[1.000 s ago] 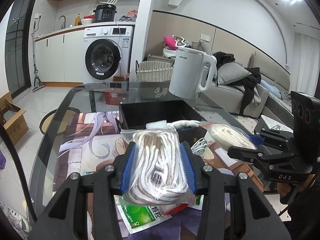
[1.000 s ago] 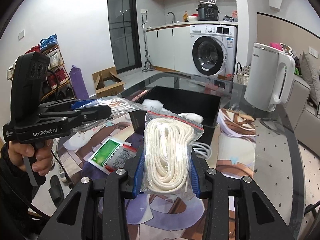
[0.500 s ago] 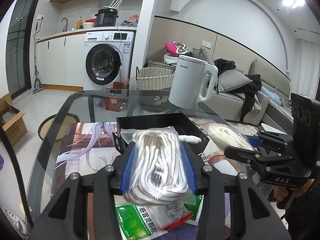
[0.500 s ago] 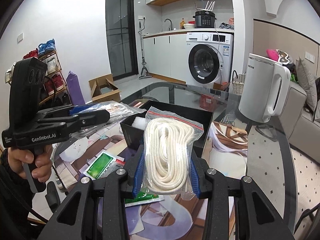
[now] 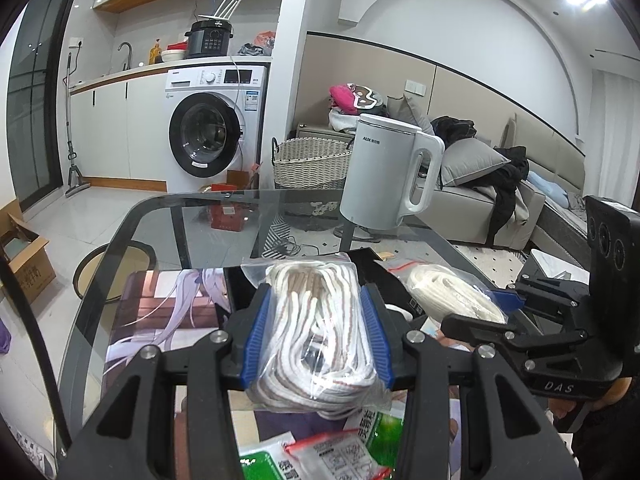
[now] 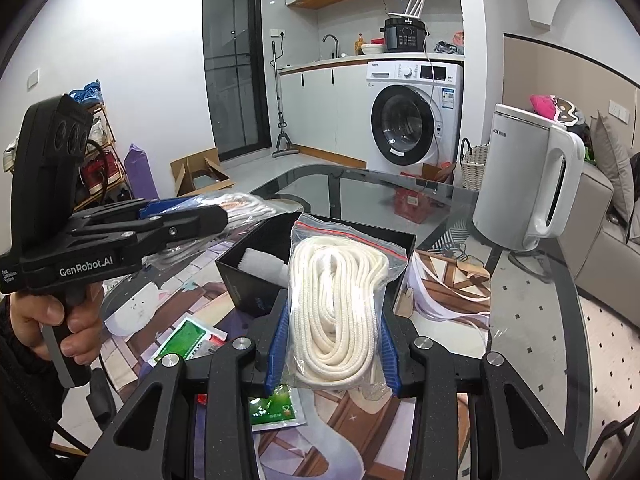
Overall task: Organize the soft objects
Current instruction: 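Lift both rope bags and carry them over the black box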
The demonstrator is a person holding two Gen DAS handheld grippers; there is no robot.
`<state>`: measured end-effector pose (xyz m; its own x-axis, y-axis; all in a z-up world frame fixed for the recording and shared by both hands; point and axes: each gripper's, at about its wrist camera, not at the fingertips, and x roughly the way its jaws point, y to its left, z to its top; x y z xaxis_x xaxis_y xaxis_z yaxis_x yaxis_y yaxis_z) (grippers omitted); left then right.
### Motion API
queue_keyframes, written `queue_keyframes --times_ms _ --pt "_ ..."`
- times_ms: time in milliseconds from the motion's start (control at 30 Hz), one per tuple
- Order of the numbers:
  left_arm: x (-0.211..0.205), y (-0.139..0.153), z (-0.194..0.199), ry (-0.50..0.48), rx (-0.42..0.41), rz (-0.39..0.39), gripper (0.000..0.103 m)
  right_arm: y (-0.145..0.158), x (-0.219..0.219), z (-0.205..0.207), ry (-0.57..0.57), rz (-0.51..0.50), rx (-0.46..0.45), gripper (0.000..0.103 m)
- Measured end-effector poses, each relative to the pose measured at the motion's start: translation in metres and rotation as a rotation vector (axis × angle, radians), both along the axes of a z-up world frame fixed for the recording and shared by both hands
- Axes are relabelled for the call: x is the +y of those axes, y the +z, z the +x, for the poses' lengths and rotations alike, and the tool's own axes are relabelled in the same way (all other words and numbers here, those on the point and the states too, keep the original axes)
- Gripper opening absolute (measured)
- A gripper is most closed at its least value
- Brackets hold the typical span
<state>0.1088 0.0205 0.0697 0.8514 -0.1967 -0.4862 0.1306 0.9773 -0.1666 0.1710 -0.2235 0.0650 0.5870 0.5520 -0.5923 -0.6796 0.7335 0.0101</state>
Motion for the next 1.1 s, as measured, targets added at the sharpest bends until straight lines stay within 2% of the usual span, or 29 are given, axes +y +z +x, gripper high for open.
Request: queue_keyframes --times_ms 133,567,1100 --pt "-0.004 -0.002 0.011 0.004 0.006 0.027 0.043 -0.001 0.002 0.01 0.006 -0.002 0.005 0.039" --pt "-0.006 -0.008 0.04 0.012 0.025 0.044 0.043 -0.006 0.018 0.035 0.022 -0.023 0.019 0.039" --pt "-0.005 -0.023 0.055 0.036 0.032 0.057 0.043 -0.024 0.036 0.06 0.021 -0.052 0.032 0.039"
